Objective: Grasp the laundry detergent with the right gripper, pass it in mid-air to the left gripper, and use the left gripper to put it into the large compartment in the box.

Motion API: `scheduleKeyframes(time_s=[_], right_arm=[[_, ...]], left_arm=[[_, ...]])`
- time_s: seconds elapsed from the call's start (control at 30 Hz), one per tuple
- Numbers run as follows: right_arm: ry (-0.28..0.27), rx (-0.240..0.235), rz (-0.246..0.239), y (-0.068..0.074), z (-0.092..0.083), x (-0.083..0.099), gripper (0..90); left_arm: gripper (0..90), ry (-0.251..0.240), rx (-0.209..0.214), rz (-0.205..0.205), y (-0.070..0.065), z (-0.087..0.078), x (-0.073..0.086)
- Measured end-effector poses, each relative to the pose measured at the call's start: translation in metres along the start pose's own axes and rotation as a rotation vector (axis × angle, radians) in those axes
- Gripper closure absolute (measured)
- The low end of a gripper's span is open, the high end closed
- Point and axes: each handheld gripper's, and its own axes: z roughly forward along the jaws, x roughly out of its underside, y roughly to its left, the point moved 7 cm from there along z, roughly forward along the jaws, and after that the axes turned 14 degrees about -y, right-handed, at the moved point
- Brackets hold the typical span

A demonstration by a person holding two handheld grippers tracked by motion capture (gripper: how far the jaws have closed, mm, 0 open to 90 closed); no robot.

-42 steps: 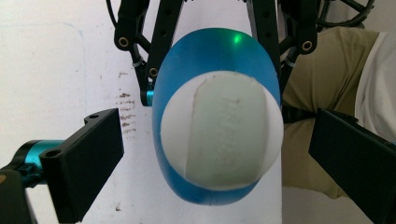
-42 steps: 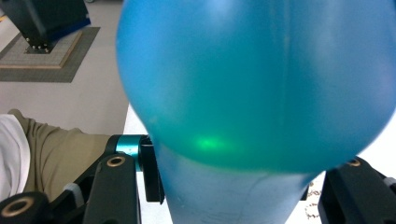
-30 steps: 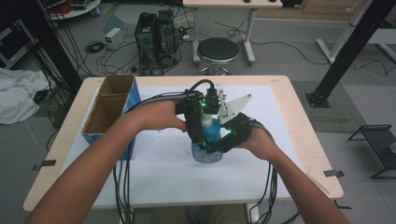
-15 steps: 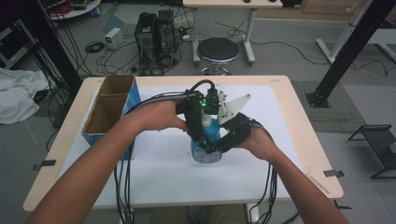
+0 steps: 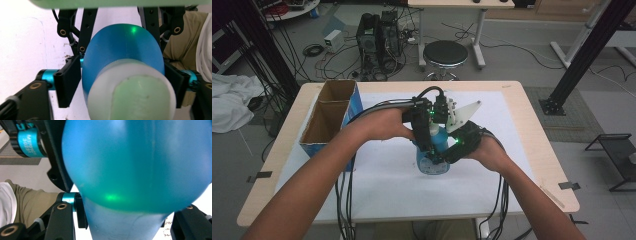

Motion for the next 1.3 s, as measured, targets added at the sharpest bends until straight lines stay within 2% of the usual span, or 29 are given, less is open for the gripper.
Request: scheduleKeyframes(time_s=[0.03,0.07,0.27,0.37,0.6,0.63,0.67,0.87,0.93,1.1,1.2,1.23,1.3], right_arm=[[0.0,0.001,-0.002,-0.0002,0.0,-0.0001,44.5],[-0.018,0.01,0.067,0.0055,0.0017,-0.0025,44.5],[-0.018,0.012,0.067,0.006,0.0012,-0.0028,44.5],[-0.019,0.01,0.061,0.0055,0.0014,-0.0029,44.5],[-0.02,0.012,0.062,0.0056,0.0014,-0.0029,44.6],[-0.021,0.013,0.063,0.0056,0.0014,-0.0028,44.5],[-0.025,0.006,0.047,0.0042,0.0016,-0.003,44.5],[-0.037,0.01,0.05,0.0046,0.002,-0.0034,44.6],[-0.034,0.012,0.042,0.0041,0.002,-0.0031,44.6],[-0.027,0.009,0.039,0.0045,0.0019,-0.0029,44.7],[-0.034,0.01,0.046,0.0053,0.002,-0.0035,44.6],[-0.035,0.01,0.047,0.0054,0.0019,-0.0036,44.6],[-0.032,0.013,0.039,0.0052,0.0015,-0.0037,44.6]], left_arm=[[28.5,-0.001,0.0,0.001,-0.0003,-0.0003,-0.0004],[28.8,0.001,0.002,0.004,-0.0004,-0.0004,-0.0006],[28.8,0.005,-0.012,0.004,0.0002,0.0006,0.0002],[32.7,0.007,-0.01,0.007,0.0001,0.0001,0.0003],[33.9,0.003,-0.014,0.012,-0.0003,0.0004,-0.0002],[34.9,-0.006,-0.028,0.008,-0.0007,0.0008,-0.0007],[36.0,0.001,-0.026,0.022,-0.0003,-0.0003,-0.0008],[37.5,0.0,-0.027,0.028,-0.0011,-0.0002,-0.0013],[37.6,-0.003,-0.017,0.022,-0.0025,0.001,-0.0012],[37.8,0.004,-0.02,0.034,-0.0023,-0.0001,-0.001],[37.9,-0.016,-0.025,0.019,-0.0032,0.0005,-0.002],[37.8,-0.005,-0.017,0.031,-0.003,-0.0003,-0.0017],[37.9,-0.011,-0.021,0.027,-0.0034,-0.0003,-0.0024]])
